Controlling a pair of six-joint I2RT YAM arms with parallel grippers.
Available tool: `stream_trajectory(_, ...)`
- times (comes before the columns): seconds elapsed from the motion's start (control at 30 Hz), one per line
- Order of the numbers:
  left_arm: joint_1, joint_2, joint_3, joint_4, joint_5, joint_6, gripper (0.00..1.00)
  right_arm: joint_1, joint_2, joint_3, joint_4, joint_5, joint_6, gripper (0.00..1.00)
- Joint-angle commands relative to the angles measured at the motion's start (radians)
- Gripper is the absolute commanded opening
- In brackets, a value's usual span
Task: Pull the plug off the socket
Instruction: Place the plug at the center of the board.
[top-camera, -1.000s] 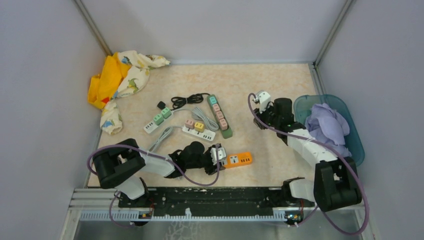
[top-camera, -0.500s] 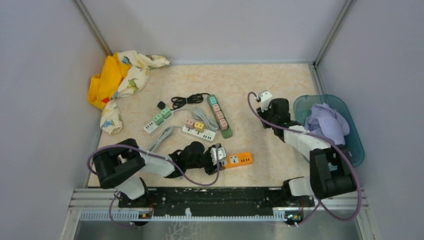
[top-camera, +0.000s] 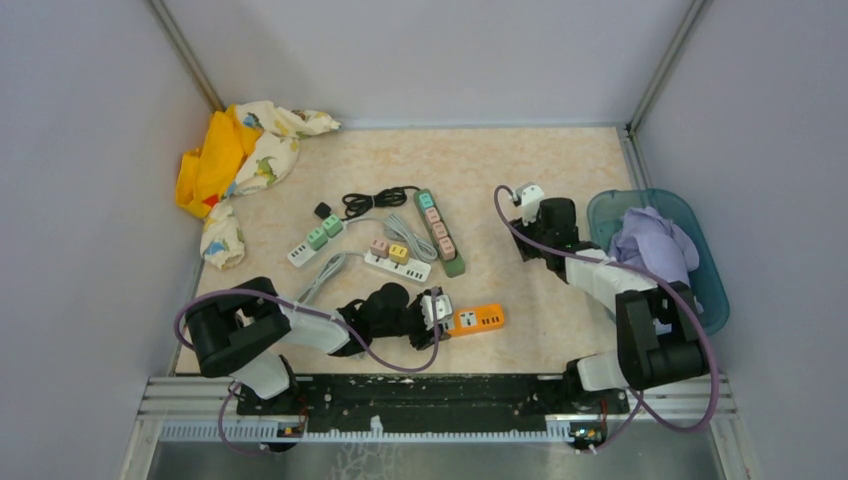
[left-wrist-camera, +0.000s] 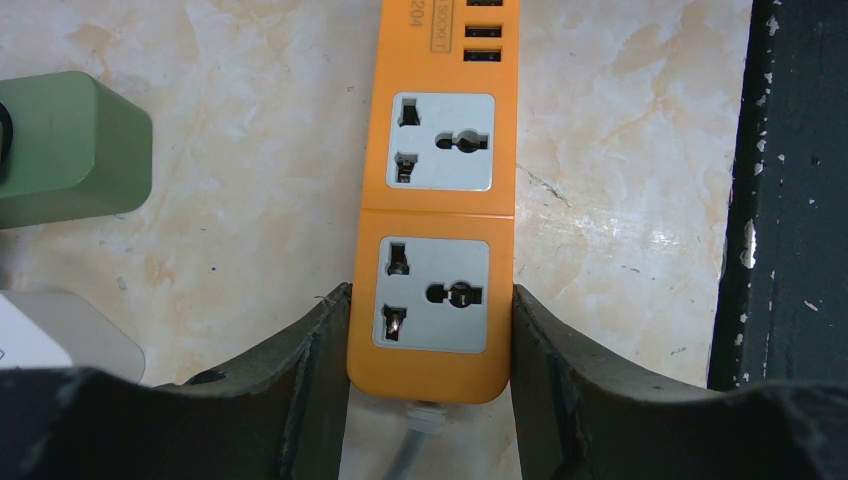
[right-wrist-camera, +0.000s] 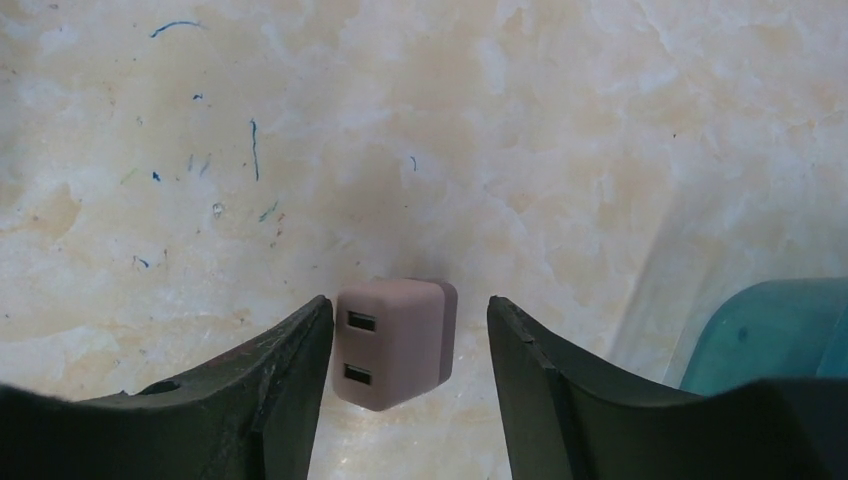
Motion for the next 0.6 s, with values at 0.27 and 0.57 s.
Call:
stream_trajectory(0.27, 0.0, 0.018, -0.014, -0.063, -0.021, -0.019, 0.02, -0.009, -0.105, 0.031, -0.049, -0.25, -0.077, 0.76)
stream_trajectory(0.57, 0.0, -0.011, 0.025, -0.118, -0.039, -0.064, 0.44, -0.008, -0.17, 0.071, -0.294, -0.698, -0.31, 0.76)
